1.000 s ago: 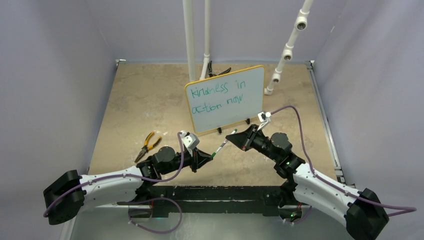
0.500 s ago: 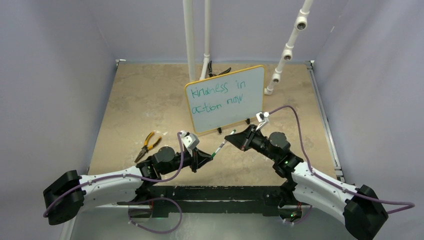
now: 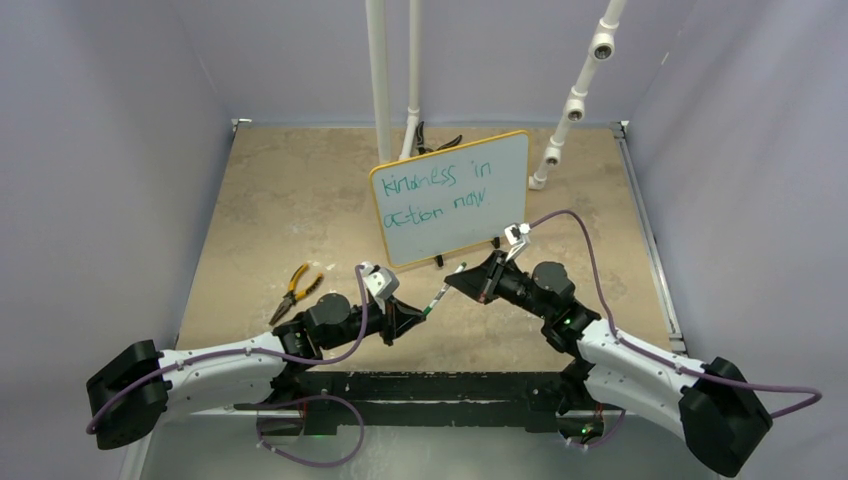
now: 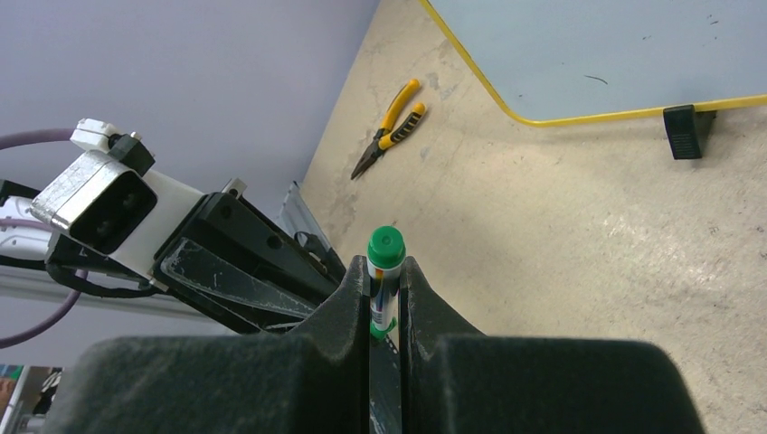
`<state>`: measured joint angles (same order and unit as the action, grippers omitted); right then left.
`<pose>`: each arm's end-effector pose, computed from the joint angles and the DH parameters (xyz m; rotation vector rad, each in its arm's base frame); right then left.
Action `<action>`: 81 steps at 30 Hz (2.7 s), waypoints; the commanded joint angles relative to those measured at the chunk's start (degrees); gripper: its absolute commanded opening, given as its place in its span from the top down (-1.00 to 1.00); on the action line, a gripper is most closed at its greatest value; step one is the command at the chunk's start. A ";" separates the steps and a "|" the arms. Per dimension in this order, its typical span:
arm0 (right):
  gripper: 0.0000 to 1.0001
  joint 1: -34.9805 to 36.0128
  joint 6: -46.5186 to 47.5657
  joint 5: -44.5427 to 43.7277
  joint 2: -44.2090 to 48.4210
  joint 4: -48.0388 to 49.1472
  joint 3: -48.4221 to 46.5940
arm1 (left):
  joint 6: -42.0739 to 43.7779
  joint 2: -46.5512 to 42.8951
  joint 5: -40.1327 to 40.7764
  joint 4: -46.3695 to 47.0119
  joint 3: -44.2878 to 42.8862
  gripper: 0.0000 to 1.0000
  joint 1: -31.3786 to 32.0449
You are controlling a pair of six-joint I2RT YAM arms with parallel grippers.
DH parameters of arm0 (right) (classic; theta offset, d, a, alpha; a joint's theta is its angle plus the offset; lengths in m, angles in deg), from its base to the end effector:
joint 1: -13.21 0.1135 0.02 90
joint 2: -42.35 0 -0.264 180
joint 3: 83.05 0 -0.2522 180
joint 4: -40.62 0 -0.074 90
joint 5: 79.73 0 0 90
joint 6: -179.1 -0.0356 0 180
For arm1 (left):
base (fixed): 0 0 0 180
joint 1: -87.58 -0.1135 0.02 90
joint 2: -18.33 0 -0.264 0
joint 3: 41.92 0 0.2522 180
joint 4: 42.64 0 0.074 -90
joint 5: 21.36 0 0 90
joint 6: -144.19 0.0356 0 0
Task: Write a sentence on the whiteboard
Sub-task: Insert the whiteboard marker without the cap into the pen cap.
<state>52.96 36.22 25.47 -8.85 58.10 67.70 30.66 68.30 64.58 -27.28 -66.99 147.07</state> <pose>0.1451 0.1328 0.2165 -0.0153 1.8594 1.4044 0.0927 -0.1623 0.1913 0.6318 1.7647 -1.1001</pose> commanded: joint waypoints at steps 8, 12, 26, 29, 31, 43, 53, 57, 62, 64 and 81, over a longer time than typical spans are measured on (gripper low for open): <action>1.00 0.04 -3.20 5.25 -4.52 5.16 2.26 | -0.12 1.91 1.32 5.66 -0.99 1.00 0.28; 1.00 0.05 -3.29 5.24 -5.43 5.17 2.62 | -0.21 2.06 1.71 6.36 -1.21 1.00 0.28; 1.00 0.06 -2.80 7.69 -10.51 6.13 2.38 | -1.14 4.43 2.33 8.88 -2.22 1.00 0.28; 1.00 0.07 -2.29 7.41 -10.98 5.41 2.24 | -1.64 4.19 2.55 9.60 -2.22 1.00 0.28; 1.00 0.06 -1.87 7.18 -11.26 4.94 2.14 | -1.97 4.25 2.43 9.87 -2.37 1.00 0.28; 1.00 0.07 -0.48 4.00 -10.05 2.73 2.30 | -4.73 5.60 1.16 12.62 -3.18 1.00 0.28; 1.00 0.07 -0.73 2.79 -7.16 1.72 2.70 | -6.48 7.22 1.61 12.10 -4.48 1.00 0.28; 1.00 0.07 -0.89 3.52 -8.26 1.42 2.48 | -6.63 7.65 2.82 9.37 -5.92 1.00 0.28; 1.00 0.07 -1.17 3.93 -7.95 1.62 2.32 | -7.17 6.62 3.55 6.09 -6.30 0.80 0.28; 1.00 0.07 -1.01 3.64 -7.58 1.00 2.06 | -7.22 5.49 3.87 3.73 -6.61 0.67 0.28; 1.00 0.07 -1.27 2.55 -3.74 0.58 1.78 | -8.19 3.68 0.28 -9.66 -7.64 -0.23 0.28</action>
<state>52.85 34.12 27.92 -14.75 57.51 69.61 23.29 70.73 67.95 -35.06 -72.41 147.35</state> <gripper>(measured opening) 0.085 0.596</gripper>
